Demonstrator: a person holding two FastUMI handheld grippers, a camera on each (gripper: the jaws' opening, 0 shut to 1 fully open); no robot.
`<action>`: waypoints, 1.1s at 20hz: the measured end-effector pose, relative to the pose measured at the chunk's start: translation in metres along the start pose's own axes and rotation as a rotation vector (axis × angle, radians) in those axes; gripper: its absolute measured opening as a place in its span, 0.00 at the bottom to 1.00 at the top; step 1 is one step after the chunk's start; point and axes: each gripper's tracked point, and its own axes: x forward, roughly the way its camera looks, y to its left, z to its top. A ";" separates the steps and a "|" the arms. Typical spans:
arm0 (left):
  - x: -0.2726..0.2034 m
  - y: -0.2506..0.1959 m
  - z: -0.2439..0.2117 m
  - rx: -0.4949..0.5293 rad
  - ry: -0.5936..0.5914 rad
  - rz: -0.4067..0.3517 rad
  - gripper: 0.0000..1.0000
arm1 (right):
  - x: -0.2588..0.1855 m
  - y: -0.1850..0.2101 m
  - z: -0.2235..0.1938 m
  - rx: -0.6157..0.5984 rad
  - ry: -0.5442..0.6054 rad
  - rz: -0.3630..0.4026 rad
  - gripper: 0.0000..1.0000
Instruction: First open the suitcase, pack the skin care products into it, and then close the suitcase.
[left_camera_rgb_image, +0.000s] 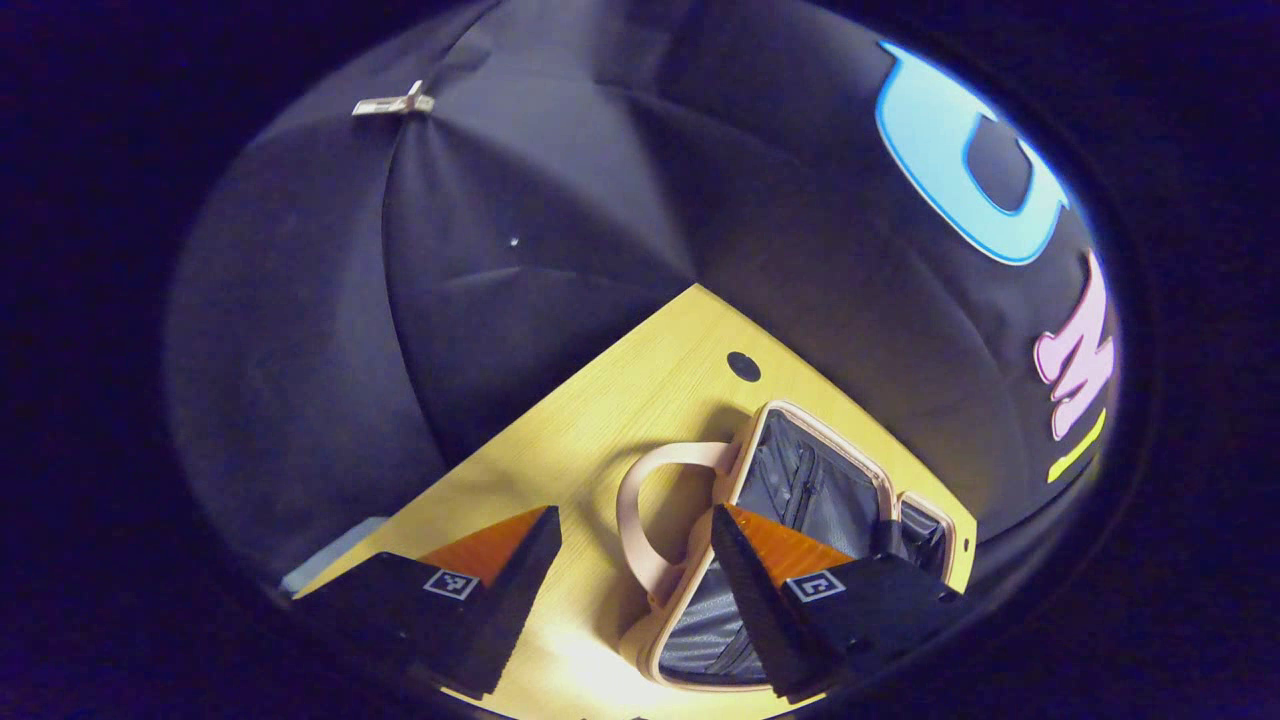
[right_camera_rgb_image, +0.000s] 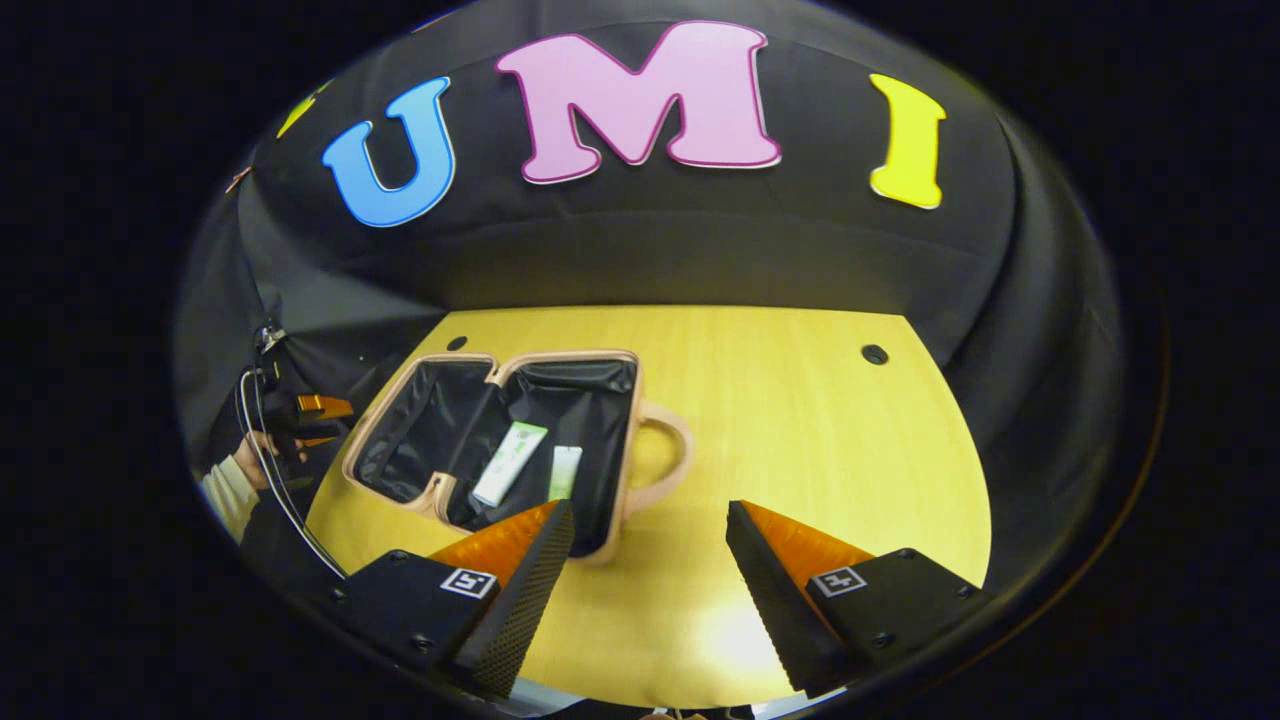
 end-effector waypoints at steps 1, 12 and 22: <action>0.011 0.005 -0.004 -0.021 0.025 0.000 0.95 | -0.008 -0.007 -0.010 0.013 0.009 -0.013 0.98; 0.059 -0.002 -0.028 -0.199 0.133 -0.049 0.41 | -0.034 -0.048 -0.069 0.055 0.074 -0.119 0.98; -0.026 -0.069 0.038 0.155 -0.052 -0.096 0.06 | -0.041 -0.067 -0.081 0.161 0.076 -0.121 0.98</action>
